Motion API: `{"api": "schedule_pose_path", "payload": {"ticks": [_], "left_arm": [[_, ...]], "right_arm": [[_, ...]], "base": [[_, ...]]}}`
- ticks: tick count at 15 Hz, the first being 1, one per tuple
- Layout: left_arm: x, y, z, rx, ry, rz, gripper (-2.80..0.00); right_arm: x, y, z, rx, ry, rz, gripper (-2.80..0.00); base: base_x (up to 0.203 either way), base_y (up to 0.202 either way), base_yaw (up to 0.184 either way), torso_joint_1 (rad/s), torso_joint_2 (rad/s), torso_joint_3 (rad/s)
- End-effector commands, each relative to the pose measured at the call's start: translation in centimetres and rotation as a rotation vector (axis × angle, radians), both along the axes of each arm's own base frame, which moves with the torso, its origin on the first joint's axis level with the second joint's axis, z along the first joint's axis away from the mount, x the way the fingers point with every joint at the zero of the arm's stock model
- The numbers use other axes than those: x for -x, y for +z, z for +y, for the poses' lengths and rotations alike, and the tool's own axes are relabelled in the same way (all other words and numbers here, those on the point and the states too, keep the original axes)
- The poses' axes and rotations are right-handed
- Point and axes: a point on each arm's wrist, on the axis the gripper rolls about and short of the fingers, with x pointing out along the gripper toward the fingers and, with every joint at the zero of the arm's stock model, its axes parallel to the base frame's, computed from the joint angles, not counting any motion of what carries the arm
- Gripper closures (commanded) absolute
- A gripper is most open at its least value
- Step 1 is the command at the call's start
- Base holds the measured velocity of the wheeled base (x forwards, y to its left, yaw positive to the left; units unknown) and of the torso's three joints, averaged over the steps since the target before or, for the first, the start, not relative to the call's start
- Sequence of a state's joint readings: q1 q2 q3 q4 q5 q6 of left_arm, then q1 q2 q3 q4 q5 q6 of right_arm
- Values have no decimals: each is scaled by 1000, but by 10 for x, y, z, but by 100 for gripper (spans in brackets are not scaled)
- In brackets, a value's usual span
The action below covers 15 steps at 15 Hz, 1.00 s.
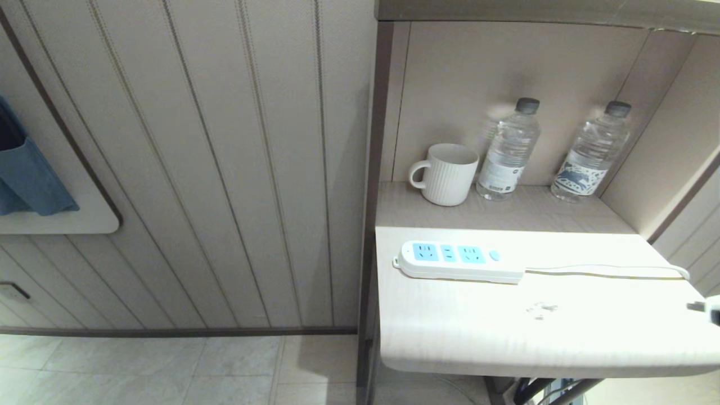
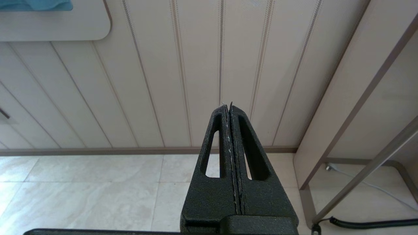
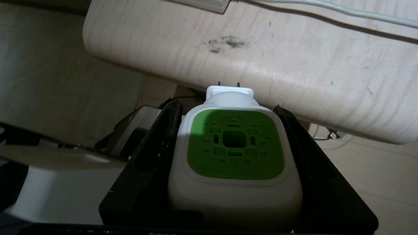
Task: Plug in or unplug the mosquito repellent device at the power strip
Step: Insert the plug into the socket
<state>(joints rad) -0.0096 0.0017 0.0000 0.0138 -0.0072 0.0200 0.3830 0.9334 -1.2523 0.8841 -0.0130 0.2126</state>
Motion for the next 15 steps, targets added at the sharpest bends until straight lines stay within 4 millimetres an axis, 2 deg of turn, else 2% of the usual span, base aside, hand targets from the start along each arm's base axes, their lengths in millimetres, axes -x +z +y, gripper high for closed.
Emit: {"api": "schedule_pose_path", "payload": {"ticks": [1,7,11,13,15], "left_arm": [[0,0,0,-1,-2,1,0],[0,0,0,-1,0,1,0],[0,0,0,0,0,1,0],[0,0,0,0,0,1,0],[0,0,0,0,1,1,0]], "right_arm": [[-3,11,4,62,67,197,0],[-43,30,34,162,188,387,0],[-87,33,67,303,166,491,0],[-90,31,76,418,123,455,0],[-89,33,82,429,126,392,0]], "base": [[0,0,0,0,0,0],[0,0,0,0,0,0],[0,0,0,0,0,0],[0,0,0,0,0,0],[0,0,0,0,0,0]]}}
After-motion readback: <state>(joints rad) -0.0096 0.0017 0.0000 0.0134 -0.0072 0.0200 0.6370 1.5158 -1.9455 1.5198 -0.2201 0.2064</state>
